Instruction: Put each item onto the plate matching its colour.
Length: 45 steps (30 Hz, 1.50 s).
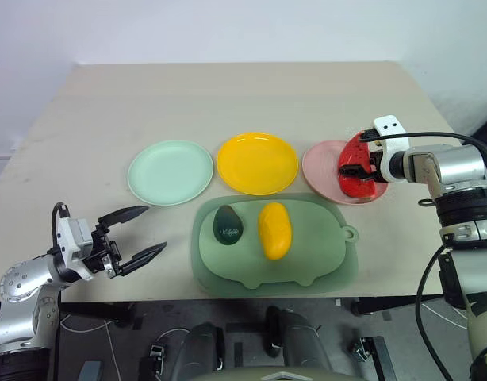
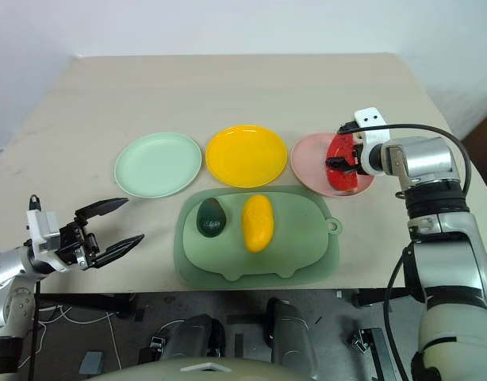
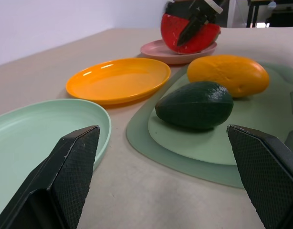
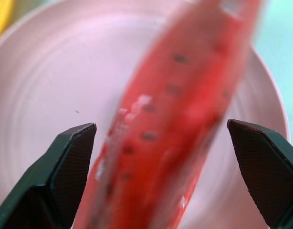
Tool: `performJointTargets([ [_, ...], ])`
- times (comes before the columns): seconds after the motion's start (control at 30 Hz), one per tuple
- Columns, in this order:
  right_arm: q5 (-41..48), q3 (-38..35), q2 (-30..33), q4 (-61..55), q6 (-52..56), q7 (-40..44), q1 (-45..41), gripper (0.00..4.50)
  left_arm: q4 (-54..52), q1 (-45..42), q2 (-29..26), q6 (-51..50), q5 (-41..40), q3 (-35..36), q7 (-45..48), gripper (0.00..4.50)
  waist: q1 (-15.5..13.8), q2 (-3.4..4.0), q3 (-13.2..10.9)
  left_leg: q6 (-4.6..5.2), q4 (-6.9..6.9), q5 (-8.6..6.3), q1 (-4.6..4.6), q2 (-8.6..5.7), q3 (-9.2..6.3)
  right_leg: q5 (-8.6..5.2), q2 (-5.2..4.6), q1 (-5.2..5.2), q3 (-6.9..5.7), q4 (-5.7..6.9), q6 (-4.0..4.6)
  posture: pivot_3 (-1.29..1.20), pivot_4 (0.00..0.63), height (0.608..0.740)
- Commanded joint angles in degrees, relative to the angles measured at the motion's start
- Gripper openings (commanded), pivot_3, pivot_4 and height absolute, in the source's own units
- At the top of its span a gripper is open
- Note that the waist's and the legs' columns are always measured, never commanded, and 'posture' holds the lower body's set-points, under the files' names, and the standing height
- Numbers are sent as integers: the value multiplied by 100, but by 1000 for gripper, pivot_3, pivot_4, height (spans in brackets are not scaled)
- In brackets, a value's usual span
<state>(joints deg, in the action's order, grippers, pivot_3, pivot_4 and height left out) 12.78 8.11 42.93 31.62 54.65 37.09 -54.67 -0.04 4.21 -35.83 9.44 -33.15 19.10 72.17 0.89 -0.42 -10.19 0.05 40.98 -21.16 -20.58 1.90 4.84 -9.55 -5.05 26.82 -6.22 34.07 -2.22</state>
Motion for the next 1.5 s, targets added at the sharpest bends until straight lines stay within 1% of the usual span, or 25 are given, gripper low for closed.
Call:
performJointTargets([
  [0.03, -104, -149, 307, -391, -32, 274, -261, 4453, -74, 62, -29, 118, -53, 93, 43, 4500, -4, 5, -3, 0, 0, 0, 0, 0, 0, 0, 0, 0, 0, 0, 0, 0, 150, 733],
  [0.17, 190, -483, 721, -1325, 543, 616, -285, 4453, -37, 157, -38, 184, -56, 153, 87, 4500, -24, 32, -19, 1, 0, 0, -11, -1, -3, 0, -6, 8, 0, 0, -1, 0, 150, 733],
  [0.3, 855, -914, 1045, -2930, 1745, 857, -25, 4453, 36, 181, -22, 267, -43, 156, 83, 4500, -22, 33, -19, 0, 2, 0, -42, 1, -4, 1, -3, 40, -1, 5, 0, 0, 150, 733],
  [0.37, 1091, -1045, 1066, -3493, 2213, 829, 86, 4453, 72, 173, -19, 291, -38, 151, 90, 4500, -5, 33, -18, -1, 5, 1, -51, 3, -8, 1, 0, 45, -3, 5, 1, 0, 150, 733],
  [0.43, 1509, -1298, 757, -4367, 3129, 719, 172, 4453, 167, 140, -18, 355, -3, 140, 112, 4500, -3, 33, -18, -1, 6, 1, -50, 4, -7, 1, -1, 45, -3, 4, 0, 0, 150, 733],
  [0.5, 1885, -1483, 375, -4979, 3676, 520, 296, 4453, 245, 106, -14, 406, 2, 125, 124, 4500, 1, 33, -18, -1, 7, 1, -50, 5, -7, 1, -2, 46, -3, 5, 1, 0, 150, 733],
  [0.63, 2846, -1537, -487, -5602, 3785, -388, 780, 4453, 440, 10, -6, 522, 44, 44, 198, 4500, -26, 30, -16, -2, 12, 1, -58, 4, -14, 2, -2, 46, -8, 6, 1, 0, 150, 733],
  [0.83, 4009, -1281, -1060, -5845, 3785, -2126, 1498, 4453, 532, 31, 0, 612, 38, 24, 275, 4500, -19, 27, -15, 0, 22, 1, -73, -8, -19, 4, -15, 46, -16, 4, -2, 0, 150, 733],
  [1.07, 5128, -1175, -1115, -5749, 3785, -3602, 1813, 4453, 408, 209, 17, 595, 12, 43, 264, 4500, -7, 27, -15, -1, 21, 1, -66, -6, -20, 3, -4, 45, -15, 5, -1, 0, 150, 733],
  [1.13, 5521, -1209, -1335, -5547, 3785, -4158, 1944, 4453, 373, 232, 23, 587, -4, 43, 253, 4500, -9, 22, -12, -1, 21, 1, -67, -4, -20, 3, -4, 45, -15, 5, -1, 0, 150, 733],
  [1.23, 6073, -1229, -1517, -5341, 3785, -4800, 2024, 4453, 348, 265, 0, 587, 19, 31, 268, 4500, -9, 20, -9, -1, 21, 1, -63, -4, -21, 3, -3, 39, -14, 5, -1, 0, 150, 733],
  [1.33, 6582, -1271, -1907, -5038, 3785, -5517, 2025, 4453, 321, 277, 12, 577, 15, -4, 289, 4500, -16, 19, -9, 0, 21, 1, -63, -4, -21, 3, -5, 38, -14, 5, -1, 0, 150, 733],
  [1.5, 7028, -1119, -2174, -4799, 3785, -6260, 1946, 4453, 190, 239, 118, 501, -103, -88, 302, 4500, -19, 21, -9, 0, 21, 1, -65, -3, -22, 3, -5, 39, -14, 5, -1, 0, 150, 733],
])
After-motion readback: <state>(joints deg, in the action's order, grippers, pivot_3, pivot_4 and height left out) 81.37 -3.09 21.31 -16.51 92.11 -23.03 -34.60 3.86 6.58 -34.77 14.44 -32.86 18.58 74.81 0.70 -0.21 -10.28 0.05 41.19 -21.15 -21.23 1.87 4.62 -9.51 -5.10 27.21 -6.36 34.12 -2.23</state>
